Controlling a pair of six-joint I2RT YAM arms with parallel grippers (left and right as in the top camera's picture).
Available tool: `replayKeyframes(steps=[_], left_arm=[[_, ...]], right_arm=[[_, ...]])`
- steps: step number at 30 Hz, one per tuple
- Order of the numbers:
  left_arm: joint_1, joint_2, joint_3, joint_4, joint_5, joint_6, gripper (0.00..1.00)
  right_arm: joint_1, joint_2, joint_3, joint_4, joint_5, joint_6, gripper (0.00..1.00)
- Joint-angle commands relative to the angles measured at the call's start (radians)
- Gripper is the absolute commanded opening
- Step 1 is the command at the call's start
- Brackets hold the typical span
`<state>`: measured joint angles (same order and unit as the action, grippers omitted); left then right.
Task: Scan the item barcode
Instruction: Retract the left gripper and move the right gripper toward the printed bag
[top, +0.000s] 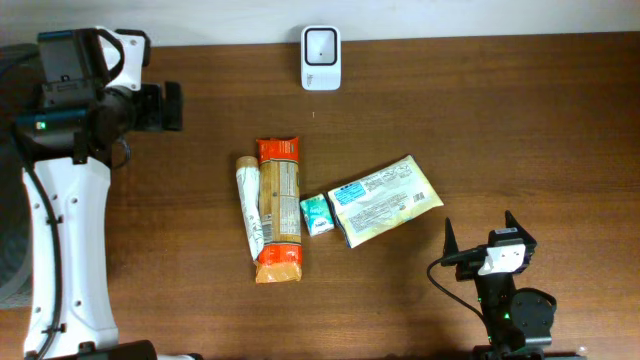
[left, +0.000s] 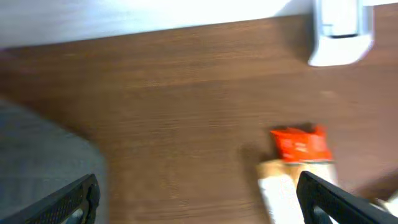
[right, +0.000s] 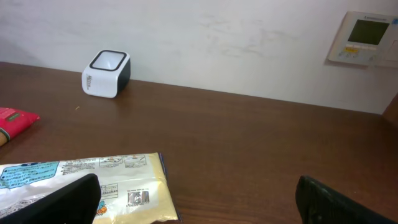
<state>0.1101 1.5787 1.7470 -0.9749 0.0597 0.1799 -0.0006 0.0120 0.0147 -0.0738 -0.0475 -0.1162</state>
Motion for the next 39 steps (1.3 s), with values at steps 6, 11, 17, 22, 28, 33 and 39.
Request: replayKeyframes(steps=[6, 11, 17, 22, 28, 33, 39], left_arm=[[0.155, 0.014, 0.007, 0.035, -0.103, 0.024, 0.99], [0.212, 0.032, 0.006, 0.015, -0.097, -0.003, 0.99], [0.212, 0.032, 0.006, -0.001, -0.097, -0.003, 0.99], [0.212, 0.032, 0.006, -0.001, -0.097, -0.003, 0.99], [0.212, 0.032, 0.006, -0.001, -0.097, -0.003, 0.99], [0.212, 0.032, 0.006, -0.001, -0.097, -0.003, 0.99], [0.212, 0.032, 0.006, -0.001, -0.097, -0.003, 0.99]], right_arm=[[-0.006, -0.005, -0.009, -0.001, 0.049, -0.008, 0.99], [-0.006, -0.005, -0.009, -0.002, 0.079, -0.011, 0.99], [-0.006, -0.005, -0.009, 0.036, -0.070, 0.005, 0.99], [-0.006, 0.013, 0.099, -0.009, -0.196, 0.110, 0.98], [-0.006, 0.357, 0.580, -0.347, -0.275, 0.109, 0.98], [-0.006, 0.731, 0.959, -0.620, -0.275, 0.094, 0.98], [-0.006, 1.079, 1.179, -0.721, -0.546, 0.098, 0.98]])
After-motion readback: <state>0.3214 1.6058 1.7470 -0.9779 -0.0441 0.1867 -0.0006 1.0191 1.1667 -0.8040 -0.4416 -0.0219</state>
